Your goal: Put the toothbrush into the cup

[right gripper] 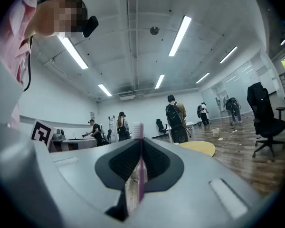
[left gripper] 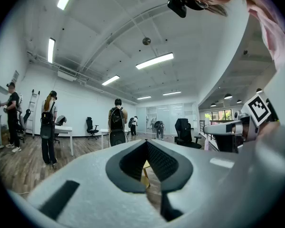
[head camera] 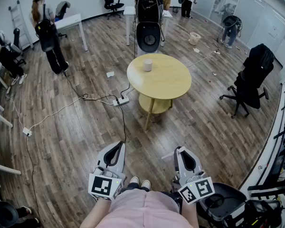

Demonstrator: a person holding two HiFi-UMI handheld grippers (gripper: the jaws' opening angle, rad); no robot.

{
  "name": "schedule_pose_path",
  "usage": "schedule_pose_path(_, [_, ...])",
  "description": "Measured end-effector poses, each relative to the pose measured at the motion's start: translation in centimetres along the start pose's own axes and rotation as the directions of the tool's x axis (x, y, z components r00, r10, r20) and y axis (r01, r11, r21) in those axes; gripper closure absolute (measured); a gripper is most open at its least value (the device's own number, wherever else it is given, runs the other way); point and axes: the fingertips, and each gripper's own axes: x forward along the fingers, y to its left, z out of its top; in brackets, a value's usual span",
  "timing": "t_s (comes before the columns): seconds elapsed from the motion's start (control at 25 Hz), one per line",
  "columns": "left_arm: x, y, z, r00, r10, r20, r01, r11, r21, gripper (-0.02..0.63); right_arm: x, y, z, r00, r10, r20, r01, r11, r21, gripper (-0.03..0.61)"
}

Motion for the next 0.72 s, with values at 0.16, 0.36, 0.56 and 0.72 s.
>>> schedule_pose_path(0.16, [0.3, -0.4, -0.4, 1.000, -0.002, 0.000, 0.002, 1.000, -0.004, 0.617, -0.3, -0.7, -0.2, 1.000, -0.008, -0.002, 0.008, 1.000, -0.004, 0.555])
schedule_pose_path(0.36, [0.7, -0.1, -0.2, 1.000, -0.004, 0.004, 0.004, 1.000, -0.012, 0.617, 0.2, -0.9, 0.0, 1.000, -0.008, -0.003, 0.008, 1.000, -0.006, 0.555])
schedule_pose_path(0.56, [1.1, -0.6, -0.3, 1.000, -0.008, 0.003, 0.008, 1.000, -0.015, 0.617, -0.2, -1.2, 0.0, 1.000, -0.007, 0.001, 0.007, 1.000, -0.003, 0.555])
schedule_pose_path(0.72, [1.6, -1.4, -0.4, 1.000, -0.018, -0.001, 0.018, 1.000, -0.021, 0.617, -0.5, -1.7, -0.1, 1.000, -0.011, -0.003, 0.011, 1.000, 0.003, 0.555])
